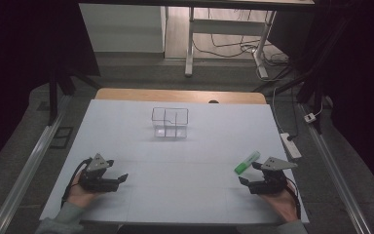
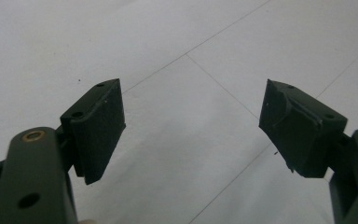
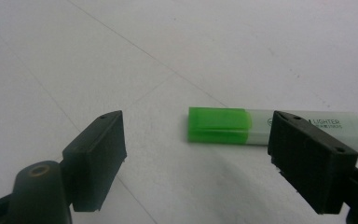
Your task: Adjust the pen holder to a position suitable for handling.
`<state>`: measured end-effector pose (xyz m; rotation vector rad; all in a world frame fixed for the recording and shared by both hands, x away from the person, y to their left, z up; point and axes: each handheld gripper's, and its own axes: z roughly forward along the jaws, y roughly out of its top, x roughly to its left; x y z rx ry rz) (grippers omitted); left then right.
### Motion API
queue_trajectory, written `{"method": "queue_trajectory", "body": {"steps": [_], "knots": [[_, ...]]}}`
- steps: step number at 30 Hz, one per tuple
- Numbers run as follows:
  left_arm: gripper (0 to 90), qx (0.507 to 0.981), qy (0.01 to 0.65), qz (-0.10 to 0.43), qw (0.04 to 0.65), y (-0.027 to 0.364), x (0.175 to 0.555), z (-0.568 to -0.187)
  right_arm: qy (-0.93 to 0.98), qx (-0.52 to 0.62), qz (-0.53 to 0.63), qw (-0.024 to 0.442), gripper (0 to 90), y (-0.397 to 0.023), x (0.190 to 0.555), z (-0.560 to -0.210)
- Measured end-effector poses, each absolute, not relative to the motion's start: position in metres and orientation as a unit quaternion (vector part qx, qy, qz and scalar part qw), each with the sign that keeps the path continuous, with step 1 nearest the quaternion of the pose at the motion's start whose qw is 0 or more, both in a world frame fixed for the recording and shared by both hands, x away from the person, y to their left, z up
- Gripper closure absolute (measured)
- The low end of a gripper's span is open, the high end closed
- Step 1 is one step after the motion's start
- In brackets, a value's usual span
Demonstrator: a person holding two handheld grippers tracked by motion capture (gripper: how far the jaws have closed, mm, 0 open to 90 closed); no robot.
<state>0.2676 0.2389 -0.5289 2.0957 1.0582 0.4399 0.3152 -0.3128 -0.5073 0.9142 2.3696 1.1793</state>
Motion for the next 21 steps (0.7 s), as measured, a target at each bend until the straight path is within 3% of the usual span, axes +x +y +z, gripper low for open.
{"method": "queue_trajectory", "body": {"steps": [21], "knots": [[22.1,0.813,0.416,0.175,0.367,0.2372,0.2742,-0.5236,0.831,0.326,0.417,0.168,20.3,-0.3120,0.3148,-0.5100]]}}
